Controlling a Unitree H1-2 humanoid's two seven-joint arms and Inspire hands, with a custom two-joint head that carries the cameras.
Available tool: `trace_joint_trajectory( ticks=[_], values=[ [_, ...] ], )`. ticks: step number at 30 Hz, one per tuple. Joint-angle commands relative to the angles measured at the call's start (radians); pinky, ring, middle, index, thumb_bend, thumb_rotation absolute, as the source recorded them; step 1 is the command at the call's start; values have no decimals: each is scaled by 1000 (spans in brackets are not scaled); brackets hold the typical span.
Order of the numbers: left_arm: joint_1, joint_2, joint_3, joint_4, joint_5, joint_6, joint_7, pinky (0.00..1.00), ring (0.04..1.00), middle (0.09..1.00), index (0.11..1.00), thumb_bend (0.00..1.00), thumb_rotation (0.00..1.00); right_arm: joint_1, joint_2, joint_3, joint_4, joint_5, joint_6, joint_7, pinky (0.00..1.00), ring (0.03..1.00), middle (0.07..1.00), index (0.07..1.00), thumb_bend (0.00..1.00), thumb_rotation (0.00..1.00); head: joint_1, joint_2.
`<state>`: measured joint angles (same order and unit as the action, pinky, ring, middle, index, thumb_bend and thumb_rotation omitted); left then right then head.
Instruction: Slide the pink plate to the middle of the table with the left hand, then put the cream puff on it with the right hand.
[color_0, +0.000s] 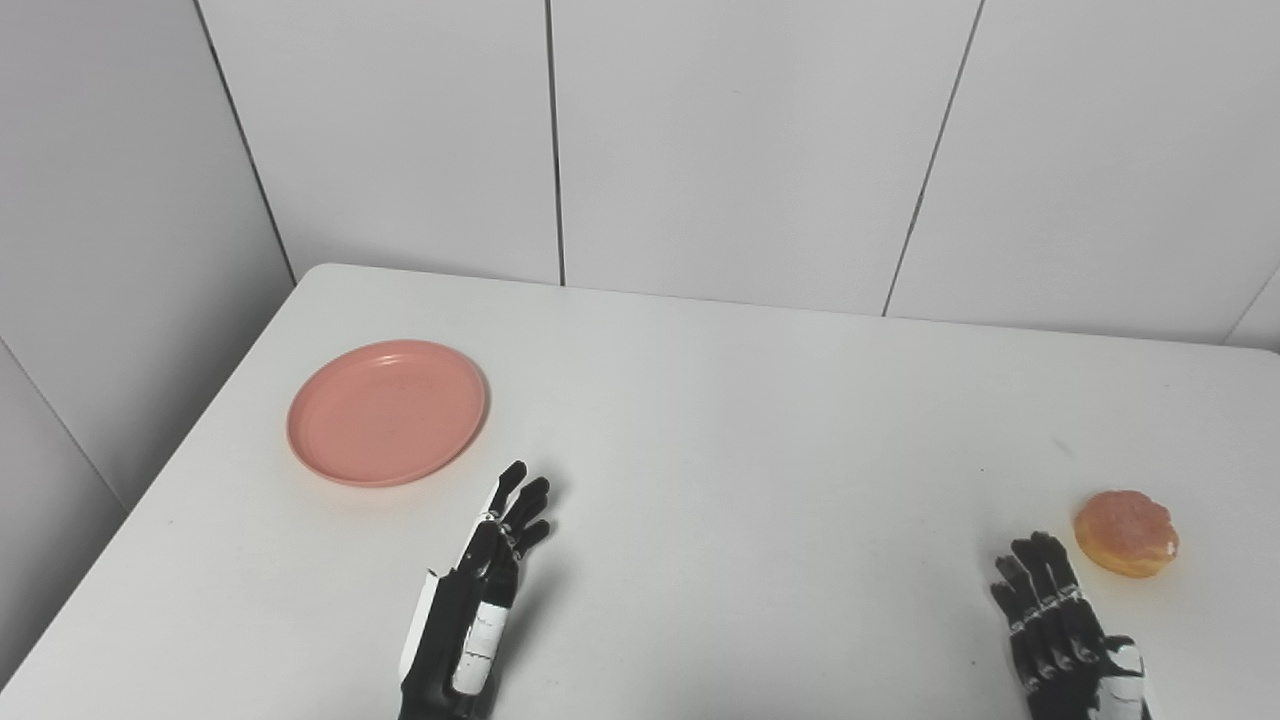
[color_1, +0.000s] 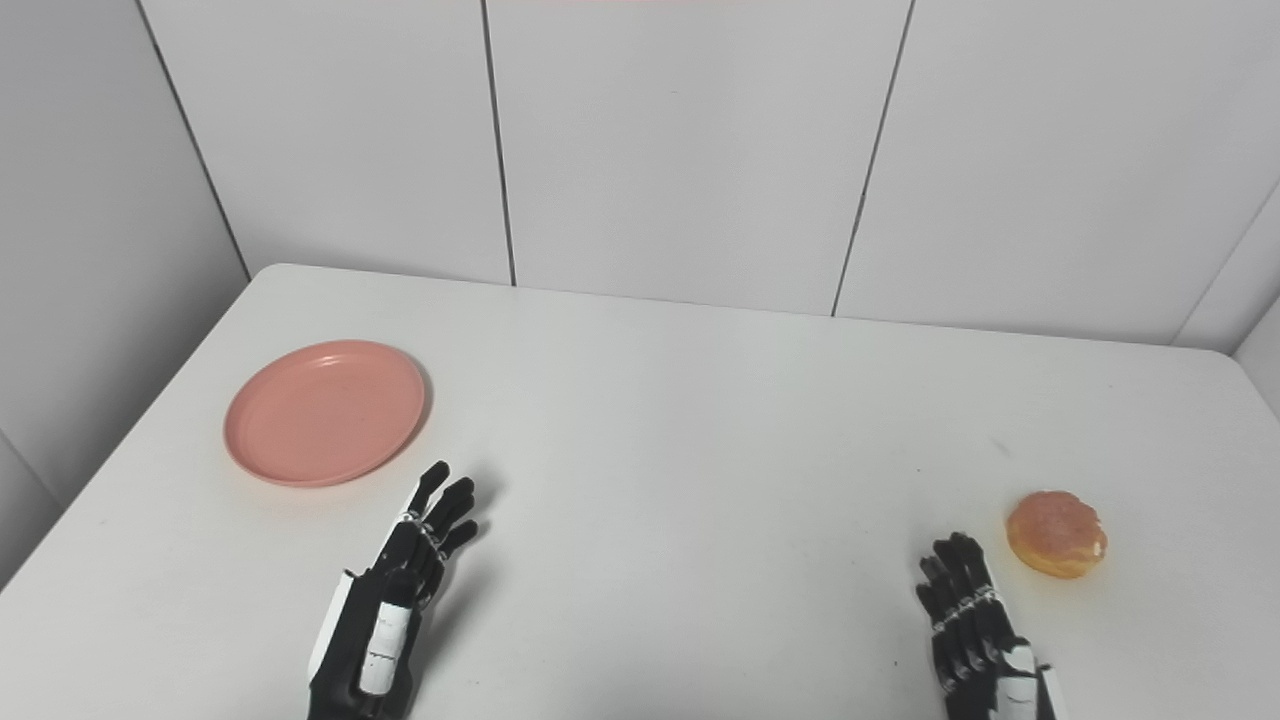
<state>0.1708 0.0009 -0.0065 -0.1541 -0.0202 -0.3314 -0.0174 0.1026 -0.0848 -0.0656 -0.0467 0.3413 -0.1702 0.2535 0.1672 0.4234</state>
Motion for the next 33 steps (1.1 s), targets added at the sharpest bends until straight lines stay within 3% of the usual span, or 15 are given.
trace_joint_trajectory(
  ticks=[1, 5, 13, 16, 24, 33],
  values=[
    [-19, 36, 17, -64, -13, 8, -5, 916, 921, 901, 910, 978, 916, 12, -4, -10, 108, -8, 39, -20, 1000, 973, 962, 951, 827, 980, 1, 0],
    [-53, 57, 42, -110, -16, 33, -12, 858, 909, 907, 915, 989, 945, 12, -6, -7, 114, -12, 35, -15, 1000, 973, 963, 951, 841, 978, 0, -2],
    [-141, 150, 128, -45, -83, -53, -15, 905, 911, 912, 918, 1000, 925, 6, -7, -4, 130, -16, 34, -14, 1000, 965, 960, 943, 845, 959, 5, -8],
    [-177, 186, 163, -23, -99, -54, -14, 908, 912, 910, 914, 1000, 916, 4, -7, -3, 135, -17, 31, -12, 1000, 966, 961, 944, 836, 962, 4, -10],
    [-274, 284, 228, 20, -73, -50, -14, 788, 853, 863, 876, 1000, 955, 0, -6, 2, 143, -25, 24, -12, 989, 961, 955, 940, 833, 956, 3, -15],
    [-362, 351, 284, 48, -107, 68, -4, 818, 888, 900, 893, 1000, 935, -2, -7, 5, 152, -28, 16, -10, 984, 953, 951, 936, 829, 953, 2, -18]
  ],
)
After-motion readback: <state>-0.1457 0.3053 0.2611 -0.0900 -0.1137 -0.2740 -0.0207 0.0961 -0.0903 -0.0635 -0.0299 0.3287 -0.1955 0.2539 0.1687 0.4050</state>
